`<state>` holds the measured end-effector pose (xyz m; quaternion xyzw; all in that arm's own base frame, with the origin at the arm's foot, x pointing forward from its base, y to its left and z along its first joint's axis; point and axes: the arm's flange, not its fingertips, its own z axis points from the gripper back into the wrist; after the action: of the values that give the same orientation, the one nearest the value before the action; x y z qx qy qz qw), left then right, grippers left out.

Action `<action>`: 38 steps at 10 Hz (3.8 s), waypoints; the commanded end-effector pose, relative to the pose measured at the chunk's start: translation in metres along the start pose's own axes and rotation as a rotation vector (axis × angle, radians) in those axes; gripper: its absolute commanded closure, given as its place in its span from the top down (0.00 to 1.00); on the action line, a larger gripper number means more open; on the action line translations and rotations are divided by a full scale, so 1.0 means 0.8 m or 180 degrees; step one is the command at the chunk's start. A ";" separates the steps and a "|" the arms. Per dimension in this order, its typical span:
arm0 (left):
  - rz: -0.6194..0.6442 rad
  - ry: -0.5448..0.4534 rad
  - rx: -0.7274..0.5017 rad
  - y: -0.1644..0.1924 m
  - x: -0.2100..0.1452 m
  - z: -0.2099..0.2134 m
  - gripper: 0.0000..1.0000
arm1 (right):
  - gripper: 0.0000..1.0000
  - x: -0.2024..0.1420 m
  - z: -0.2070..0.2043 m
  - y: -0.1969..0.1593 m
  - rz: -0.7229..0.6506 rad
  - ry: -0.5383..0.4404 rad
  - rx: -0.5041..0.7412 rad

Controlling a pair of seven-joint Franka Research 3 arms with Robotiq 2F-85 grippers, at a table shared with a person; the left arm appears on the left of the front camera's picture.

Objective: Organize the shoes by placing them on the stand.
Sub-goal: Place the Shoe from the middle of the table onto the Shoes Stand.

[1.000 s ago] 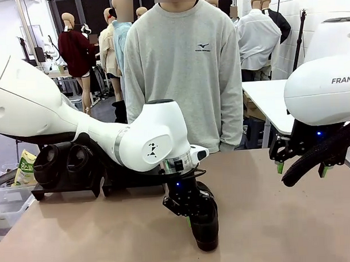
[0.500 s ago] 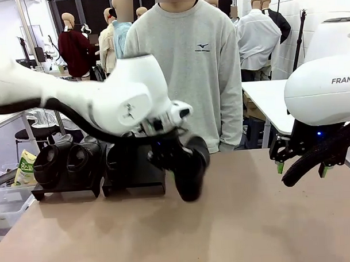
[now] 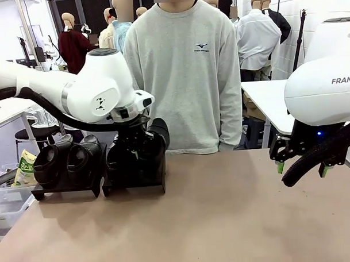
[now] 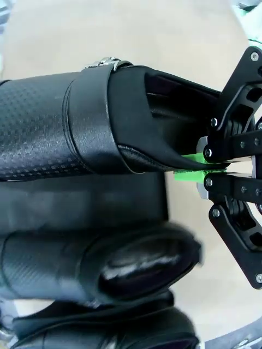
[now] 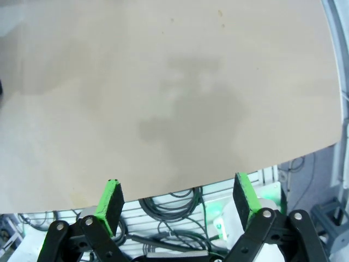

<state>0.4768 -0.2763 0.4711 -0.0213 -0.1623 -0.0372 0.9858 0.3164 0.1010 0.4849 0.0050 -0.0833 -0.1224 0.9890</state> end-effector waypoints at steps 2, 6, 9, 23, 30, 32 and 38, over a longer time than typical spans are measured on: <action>0.0275 -0.0347 0.0015 0.022 0.013 -0.002 0.00 | 1.00 0.000 -0.001 -0.001 0.0029 0.0030 0.0028; 0.0136 -0.0116 0.0002 0.029 0.017 -0.008 0.00 | 1.00 0.000 -0.001 -0.001 0.0029 0.0030 0.0028; 0.0109 -0.0222 0.0047 0.034 0.030 -0.030 0.00 | 1.00 0.000 -0.001 -0.001 0.0029 0.0030 0.0028; 0.0409 -0.0112 -0.0008 0.027 0.025 -0.050 0.95 | 1.00 0.000 -0.001 -0.001 0.0029 0.0030 0.0028; 0.0365 -0.0255 -0.0119 0.027 0.029 -0.016 1.00 | 1.00 0.000 -0.001 -0.001 0.0029 0.0030 0.0028; 0.0365 -0.0255 -0.0119 0.027 0.029 -0.016 1.00 | 1.00 0.000 -0.001 -0.001 0.0029 0.0030 0.0028; 0.0365 -0.0255 -0.0119 0.027 0.029 -0.016 1.00 | 1.00 0.000 -0.001 -0.001 0.0029 0.0030 0.0028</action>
<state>0.5046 -0.2564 0.4654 -0.0505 -0.1989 0.0194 0.9785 0.3165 0.1009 0.4848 0.0044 -0.0834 -0.1228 0.9889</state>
